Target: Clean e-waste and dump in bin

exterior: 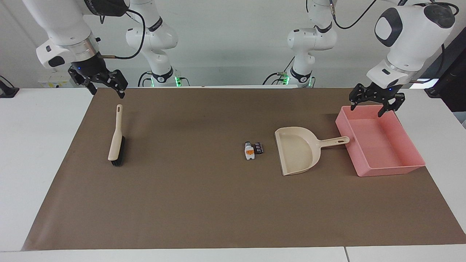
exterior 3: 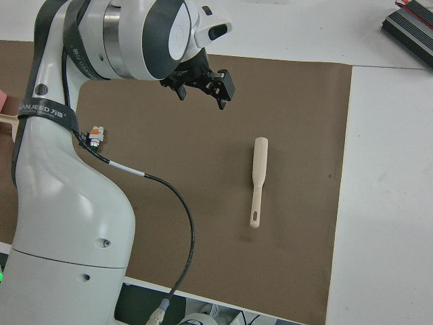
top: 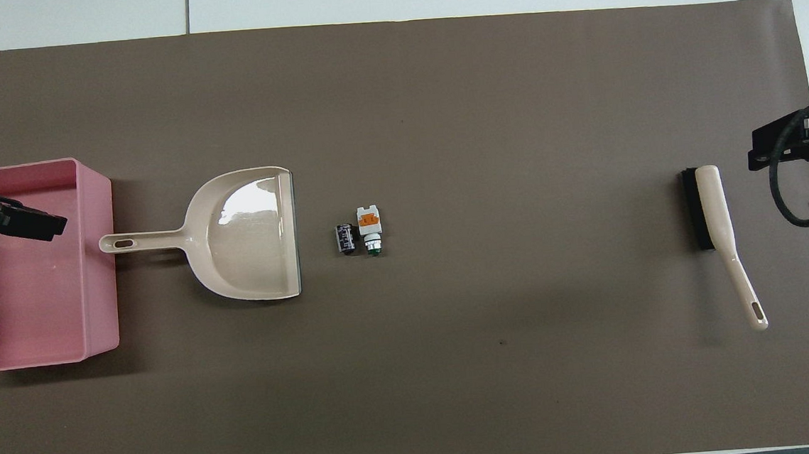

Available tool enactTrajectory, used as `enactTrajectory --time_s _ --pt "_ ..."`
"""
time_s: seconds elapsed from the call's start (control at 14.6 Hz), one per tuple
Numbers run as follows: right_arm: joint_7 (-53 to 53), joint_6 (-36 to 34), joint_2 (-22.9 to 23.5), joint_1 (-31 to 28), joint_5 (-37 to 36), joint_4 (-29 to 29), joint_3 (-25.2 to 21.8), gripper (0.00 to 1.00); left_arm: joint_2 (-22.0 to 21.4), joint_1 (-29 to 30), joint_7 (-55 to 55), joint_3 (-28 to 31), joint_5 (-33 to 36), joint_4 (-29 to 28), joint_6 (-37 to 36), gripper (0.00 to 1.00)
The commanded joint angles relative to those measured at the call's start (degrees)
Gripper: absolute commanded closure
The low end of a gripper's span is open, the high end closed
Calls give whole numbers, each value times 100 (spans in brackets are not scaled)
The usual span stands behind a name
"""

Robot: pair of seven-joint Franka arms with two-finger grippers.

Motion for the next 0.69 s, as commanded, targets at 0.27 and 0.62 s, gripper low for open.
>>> enactTrajectory --time_s 0.27,0.62 --pt "-1367 1155 -928 -708 21 -2132 -35 1 -139 -17 2619 -6 -19 -619 874 2" --pt "-2283 2290 -939 -1218 12 -3622 -62 1 9 -44 3770 -6 200 -882 1173 3"
